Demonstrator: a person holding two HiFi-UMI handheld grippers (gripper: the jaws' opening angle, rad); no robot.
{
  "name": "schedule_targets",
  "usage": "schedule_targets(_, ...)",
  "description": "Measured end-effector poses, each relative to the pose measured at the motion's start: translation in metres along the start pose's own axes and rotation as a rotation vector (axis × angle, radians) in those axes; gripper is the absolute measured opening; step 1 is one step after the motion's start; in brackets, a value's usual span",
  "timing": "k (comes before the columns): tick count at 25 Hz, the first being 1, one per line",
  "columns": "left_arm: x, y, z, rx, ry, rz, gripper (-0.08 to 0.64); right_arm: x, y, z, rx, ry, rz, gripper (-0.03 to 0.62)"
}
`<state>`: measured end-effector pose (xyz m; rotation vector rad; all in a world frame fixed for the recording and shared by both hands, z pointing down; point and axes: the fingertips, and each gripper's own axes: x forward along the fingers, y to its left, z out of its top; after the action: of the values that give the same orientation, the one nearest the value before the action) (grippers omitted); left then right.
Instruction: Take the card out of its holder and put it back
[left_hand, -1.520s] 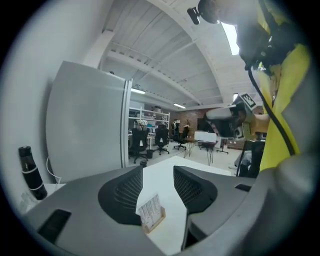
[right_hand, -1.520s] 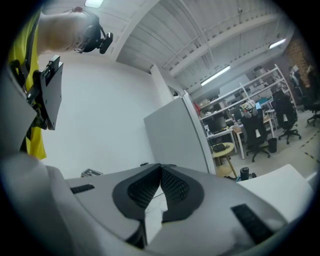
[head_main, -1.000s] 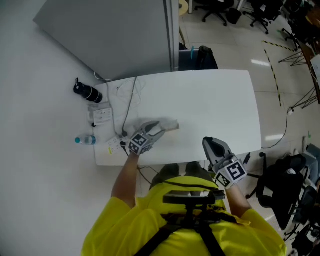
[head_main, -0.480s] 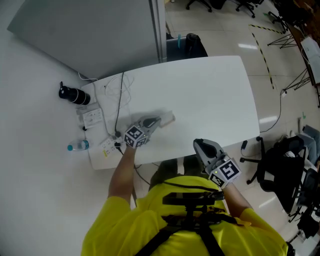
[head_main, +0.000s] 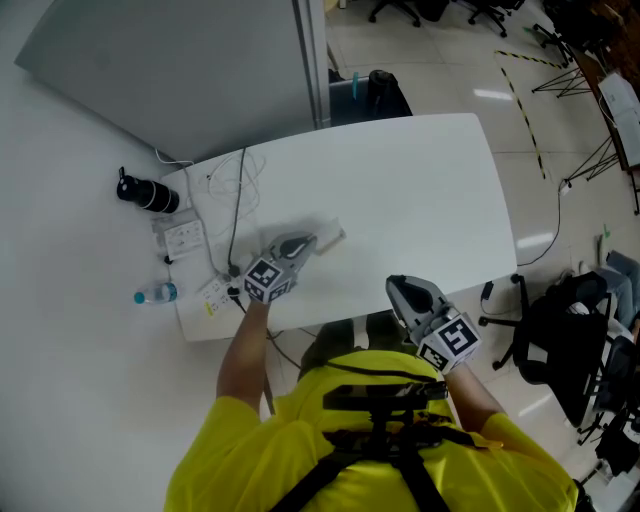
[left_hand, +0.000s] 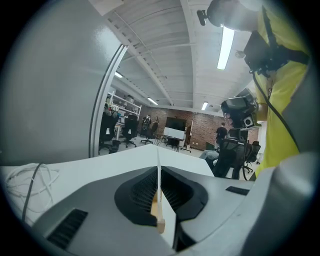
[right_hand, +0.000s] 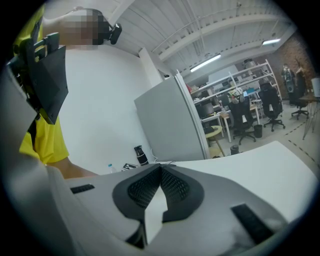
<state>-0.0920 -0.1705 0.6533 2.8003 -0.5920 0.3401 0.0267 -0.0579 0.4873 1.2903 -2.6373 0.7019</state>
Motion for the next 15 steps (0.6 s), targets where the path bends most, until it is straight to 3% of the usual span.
schedule_targets(9, -0.030, -0.002, 0.078, 0.016, -0.106, 0.052, 0.015, 0.005, -0.007, 0.011, -0.015, -0.026, 0.038, 0.008)
schedule_targets(13, -0.059, -0.021, 0.145, -0.049, -0.155, 0.064, 0.015, 0.001, -0.014, 0.024, -0.024, -0.062, 0.044, 0.008)
schedule_targets(15, -0.073, -0.038, 0.184, -0.033, -0.153, 0.072, 0.015, -0.004, -0.018, 0.028, -0.022, -0.077, 0.041, 0.007)
